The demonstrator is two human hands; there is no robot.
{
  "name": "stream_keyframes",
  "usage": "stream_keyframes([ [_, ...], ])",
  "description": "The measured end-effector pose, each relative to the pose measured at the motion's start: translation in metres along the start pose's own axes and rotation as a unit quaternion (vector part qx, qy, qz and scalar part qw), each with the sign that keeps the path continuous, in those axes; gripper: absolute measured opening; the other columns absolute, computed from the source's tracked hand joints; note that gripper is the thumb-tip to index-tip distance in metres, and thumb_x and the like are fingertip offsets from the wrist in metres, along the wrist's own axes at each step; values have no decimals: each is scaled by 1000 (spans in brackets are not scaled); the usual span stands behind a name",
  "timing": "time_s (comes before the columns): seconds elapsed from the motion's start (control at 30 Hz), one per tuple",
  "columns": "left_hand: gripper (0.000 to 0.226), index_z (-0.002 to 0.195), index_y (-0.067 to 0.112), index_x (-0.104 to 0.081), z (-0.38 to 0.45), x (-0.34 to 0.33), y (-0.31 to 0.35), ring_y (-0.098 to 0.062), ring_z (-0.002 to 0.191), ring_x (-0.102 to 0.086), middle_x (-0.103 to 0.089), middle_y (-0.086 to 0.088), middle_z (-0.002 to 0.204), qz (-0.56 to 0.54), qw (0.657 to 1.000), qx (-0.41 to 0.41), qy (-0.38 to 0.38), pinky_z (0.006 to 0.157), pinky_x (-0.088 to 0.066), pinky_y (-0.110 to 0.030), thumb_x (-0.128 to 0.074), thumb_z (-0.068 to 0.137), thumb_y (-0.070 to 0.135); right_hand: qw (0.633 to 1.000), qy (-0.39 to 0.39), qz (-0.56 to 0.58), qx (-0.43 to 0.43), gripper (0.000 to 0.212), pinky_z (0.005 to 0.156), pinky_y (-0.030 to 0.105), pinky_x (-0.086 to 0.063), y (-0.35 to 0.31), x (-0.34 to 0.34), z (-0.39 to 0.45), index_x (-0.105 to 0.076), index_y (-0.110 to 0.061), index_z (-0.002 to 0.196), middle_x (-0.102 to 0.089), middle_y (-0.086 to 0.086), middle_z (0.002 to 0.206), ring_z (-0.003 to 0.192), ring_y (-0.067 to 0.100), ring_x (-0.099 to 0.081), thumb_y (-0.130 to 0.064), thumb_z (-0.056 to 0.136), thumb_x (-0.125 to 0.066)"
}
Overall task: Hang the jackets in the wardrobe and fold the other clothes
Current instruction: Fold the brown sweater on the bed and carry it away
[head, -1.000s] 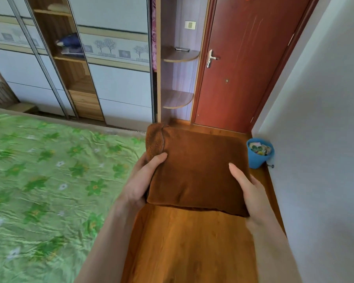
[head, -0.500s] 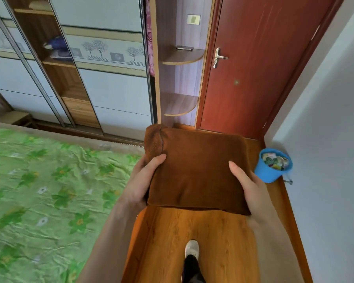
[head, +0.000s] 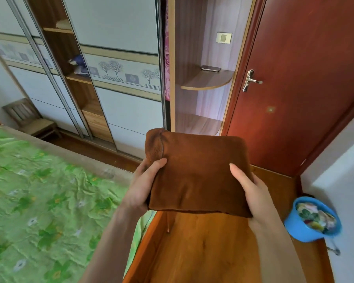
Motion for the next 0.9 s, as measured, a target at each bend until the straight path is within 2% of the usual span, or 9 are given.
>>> stream_keyframes([
  [0.1,37,125,32,-66,37,-7,10,-27,109,-73,-77,1,116,5,1000,5,15,98,-59,-50,-76,90,37,1000,-5,-8,-19,67,98,46,-57,-11,-12,39,-57,-30,143,-66,-2,131,111,28,-66,-60,85,-71],
  [0.2,13,108,34,-65,74,-11,18,-21,99,-73,-80,13,87,14,999,-10,31,90,-60,-42,-71,97,31,999,-16,-17,-36,72,105,50,-53,-22,-27,80,-55,-29,144,-65,-2,133,116,31,-64,-62,82,-72],
  [0.33,24,118,33,-68,129,-11,27,-18,98,-76,-79,6,109,34,997,-28,62,91,-61,-41,-74,95,36,997,-45,-43,-53,96,108,54,-51,-35,-51,136,-53,-32,147,-64,-3,137,120,31,-63,-75,63,-72],
  [0.43,32,123,30,-69,178,-9,36,-17,100,-77,-79,5,110,32,995,-41,80,94,-61,-42,-76,92,39,994,-62,-62,-61,109,110,55,-49,-55,-70,188,-52,-31,149,-63,-2,140,121,32,-63,-80,54,-74],
  [0.5,34,122,27,-70,211,-7,45,-20,102,-77,-80,3,111,21,995,-43,88,97,-60,-46,-78,91,39,992,-85,-80,-56,99,109,50,-49,-75,-88,222,-52,-28,149,-62,-2,139,118,30,-62,-74,65,-74],
  [0.6,35,122,25,-72,264,-3,68,-23,105,-76,-79,0,113,0,992,-54,110,98,-59,-49,-79,90,37,987,-116,-100,-40,84,99,43,-51,-109,-123,275,-52,-27,148,-62,-3,129,105,25,-63,-67,77,-70],
  [0.67,39,124,26,-71,297,3,86,-22,105,-76,-79,0,114,-9,990,-64,125,98,-60,-48,-81,88,39,985,-126,-116,-37,79,99,44,-51,-129,-148,312,-51,-27,149,-61,-4,126,102,24,-61,-67,83,-67],
  [0.8,59,128,30,-68,353,16,118,-21,105,-76,-78,2,117,-9,985,-83,148,97,-60,-47,-86,76,52,978,-148,-146,-26,93,104,47,-50,-159,-196,369,-49,-30,149,-60,0,138,110,27,-60,-78,71,-64],
  [0.9,46,126,29,-69,387,24,137,-20,104,-77,-79,3,115,-14,979,-107,171,97,-60,-45,-83,85,44,971,-171,-167,-8,97,106,48,-51,-178,-226,407,-50,-32,148,-61,-3,130,113,29,-62,-81,64,-61],
])
Point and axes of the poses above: each hand's wrist, its own z-axis towards the middle knuckle, its own x-axis out of the back of the hand, y = z × x, the point moved 3 cm from there along z, towards the middle knuckle
